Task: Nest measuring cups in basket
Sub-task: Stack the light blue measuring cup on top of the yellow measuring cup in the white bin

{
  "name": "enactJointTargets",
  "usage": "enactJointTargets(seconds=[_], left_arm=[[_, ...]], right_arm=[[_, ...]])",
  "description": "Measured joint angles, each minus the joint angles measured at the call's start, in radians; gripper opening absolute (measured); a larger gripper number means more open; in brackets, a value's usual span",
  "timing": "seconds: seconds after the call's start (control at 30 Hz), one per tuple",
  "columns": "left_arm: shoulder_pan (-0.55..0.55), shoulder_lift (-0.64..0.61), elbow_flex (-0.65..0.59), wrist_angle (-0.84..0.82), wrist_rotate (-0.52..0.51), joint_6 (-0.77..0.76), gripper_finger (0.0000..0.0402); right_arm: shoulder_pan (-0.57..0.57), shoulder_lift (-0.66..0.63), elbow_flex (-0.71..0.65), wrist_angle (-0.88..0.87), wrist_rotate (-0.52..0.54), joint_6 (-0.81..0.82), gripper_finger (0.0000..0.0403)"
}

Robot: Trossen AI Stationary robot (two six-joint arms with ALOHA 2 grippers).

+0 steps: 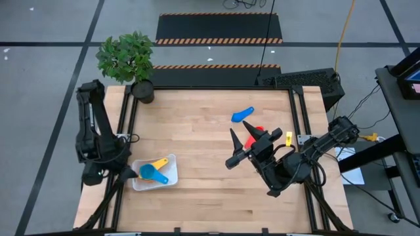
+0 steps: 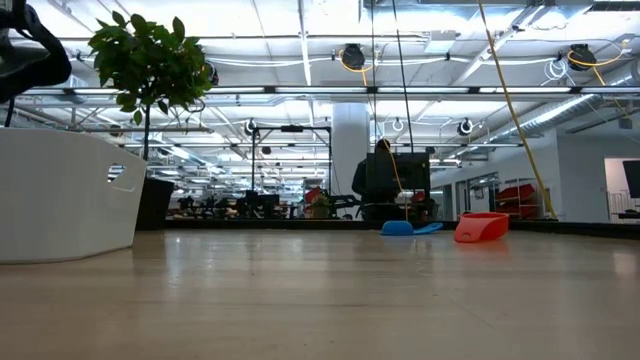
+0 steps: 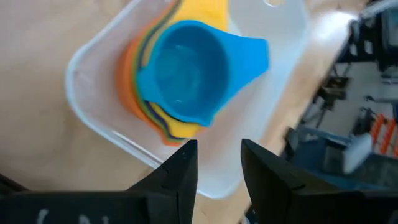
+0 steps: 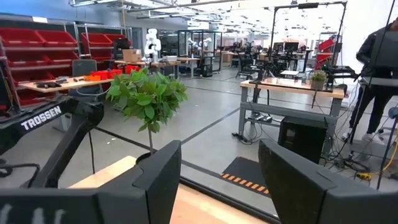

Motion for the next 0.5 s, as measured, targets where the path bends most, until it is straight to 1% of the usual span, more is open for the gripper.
enactJointTargets(seconds=[0.1, 0.17, 0.23, 0.3, 0.4, 0.43, 0.5], left_arm=[[0.002, -0.008, 0.034, -0.001, 0.000, 0.069, 0.0124], [0.010, -0.006, 0.060, 0.001, 0.000, 0.126, 0.0124], [0.024, -0.007, 0.083, 0.000, 0.000, 0.185, 0.0124], [0.047, -0.006, 0.101, -0.002, 0.000, 0.246, 0.0124], [0.089, -0.006, 0.117, 0.001, 0.000, 0.326, 0.0124], [0.104, -0.006, 0.118, 0.008, 0.008, 0.349, 0.0124], [0.135, -0.006, 0.118, 0.018, 0.049, 0.392, 0.0124]], right_arm=[[-0.007, 0.000, 0.005, 0.067, -0.010, 0.048, 0.0208], [-0.018, 0.000, 0.032, 0.102, -0.075, 0.082, 0.0208], [-0.036, -0.001, 0.076, 0.090, -0.122, 0.094, 0.0208], [-0.059, -0.001, 0.128, 0.023, -0.145, 0.112, 0.0208], [-0.103, 0.017, 0.213, -0.131, -0.218, 0.190, 0.0208], [-0.119, 0.027, 0.245, -0.194, -0.253, 0.233, 0.0208], [-0.156, 0.059, 0.318, -0.352, -0.368, 0.375, 0.0208]])
